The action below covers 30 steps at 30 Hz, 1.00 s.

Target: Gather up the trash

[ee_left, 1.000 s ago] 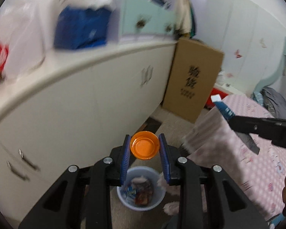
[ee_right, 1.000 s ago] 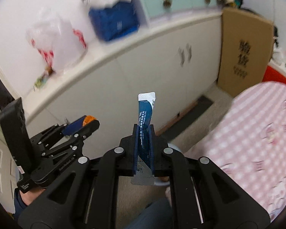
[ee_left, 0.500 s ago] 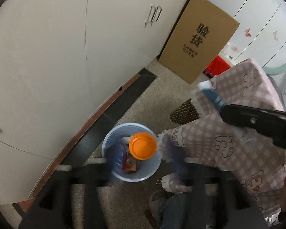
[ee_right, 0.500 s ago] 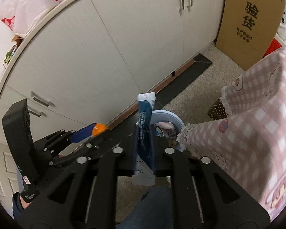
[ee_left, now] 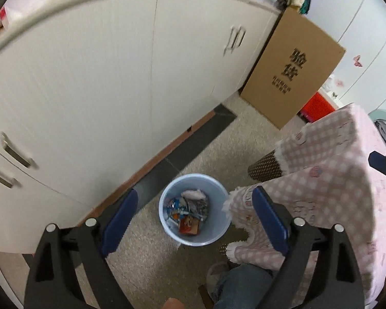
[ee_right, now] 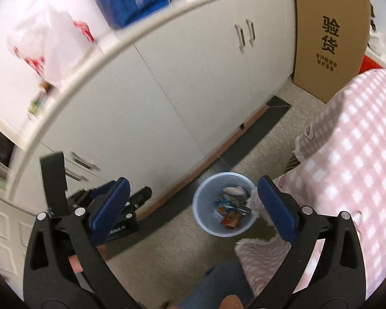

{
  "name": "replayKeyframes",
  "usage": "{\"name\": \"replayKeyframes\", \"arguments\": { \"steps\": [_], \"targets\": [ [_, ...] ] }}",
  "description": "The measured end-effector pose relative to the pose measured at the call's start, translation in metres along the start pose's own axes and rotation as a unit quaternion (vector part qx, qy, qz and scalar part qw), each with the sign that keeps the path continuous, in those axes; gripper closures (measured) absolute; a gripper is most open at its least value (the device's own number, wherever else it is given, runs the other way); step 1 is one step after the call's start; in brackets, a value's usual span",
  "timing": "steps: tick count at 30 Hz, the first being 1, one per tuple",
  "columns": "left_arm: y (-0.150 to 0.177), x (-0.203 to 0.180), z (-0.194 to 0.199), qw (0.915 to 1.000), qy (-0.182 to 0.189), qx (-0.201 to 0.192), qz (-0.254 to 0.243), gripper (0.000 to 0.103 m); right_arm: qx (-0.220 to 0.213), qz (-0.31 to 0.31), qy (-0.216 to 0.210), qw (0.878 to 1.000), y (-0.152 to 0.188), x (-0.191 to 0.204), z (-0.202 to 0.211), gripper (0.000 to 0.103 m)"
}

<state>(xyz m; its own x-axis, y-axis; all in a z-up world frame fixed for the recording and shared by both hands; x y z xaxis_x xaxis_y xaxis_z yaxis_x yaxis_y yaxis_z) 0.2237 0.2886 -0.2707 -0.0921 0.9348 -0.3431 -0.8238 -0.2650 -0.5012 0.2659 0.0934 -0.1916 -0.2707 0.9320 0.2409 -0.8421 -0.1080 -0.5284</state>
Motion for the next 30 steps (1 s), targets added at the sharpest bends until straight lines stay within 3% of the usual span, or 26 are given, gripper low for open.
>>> {"name": "replayKeyframes", "arguments": {
  "steps": [5,8,13,18,23,27,30],
  "targets": [
    [-0.004,-0.042,0.063,0.998,-0.008,-0.059,-0.021,0.015,-0.043,-0.015,0.002,0.999,0.002,-0.02,0.065,0.006],
    [-0.005,-0.074,0.104,0.9925,-0.02,-0.11,-0.049,0.011,-0.086,-0.023,0.03,0.996,0.009,-0.036,0.114,0.006],
    [0.006,-0.156,0.186,0.9648,-0.041,-0.228,-0.125,0.005,-0.157,-0.045,0.12,0.979,0.039,-0.066,0.203,0.006],
    [0.034,-0.215,0.234,0.9551,0.017,-0.26,-0.14,0.005,-0.233,-0.046,0.207,0.949,0.081,-0.074,0.286,0.006],
    [0.065,-0.267,0.27,0.944,0.058,-0.276,-0.171,0.004,-0.289,-0.053,0.265,0.918,0.113,-0.08,0.348,0.006],
    [0.089,-0.296,0.302,0.9351,0.077,-0.297,-0.178,0.004,-0.323,-0.063,0.286,0.9,0.13,-0.08,0.382,0.006],
    [0.099,-0.306,0.318,0.9334,0.072,-0.304,-0.177,0.004,-0.337,-0.069,0.289,0.894,0.139,-0.081,0.398,0.006]
  ]
}}
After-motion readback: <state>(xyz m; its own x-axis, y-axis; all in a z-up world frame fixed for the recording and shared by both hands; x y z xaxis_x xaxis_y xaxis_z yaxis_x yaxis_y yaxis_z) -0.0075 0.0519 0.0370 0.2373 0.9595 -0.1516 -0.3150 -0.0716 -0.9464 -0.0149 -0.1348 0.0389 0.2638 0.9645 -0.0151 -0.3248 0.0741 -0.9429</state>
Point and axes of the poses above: each gripper's, at about its wrist camera, not at the fingertips, and z roughly against the way its jaws point, x to its left, y to its underside, the point moved 3 cm from there along -z, roughly the way its jaws point, and after that the axes turned 11 degrees about y, right-handed, at the moved point
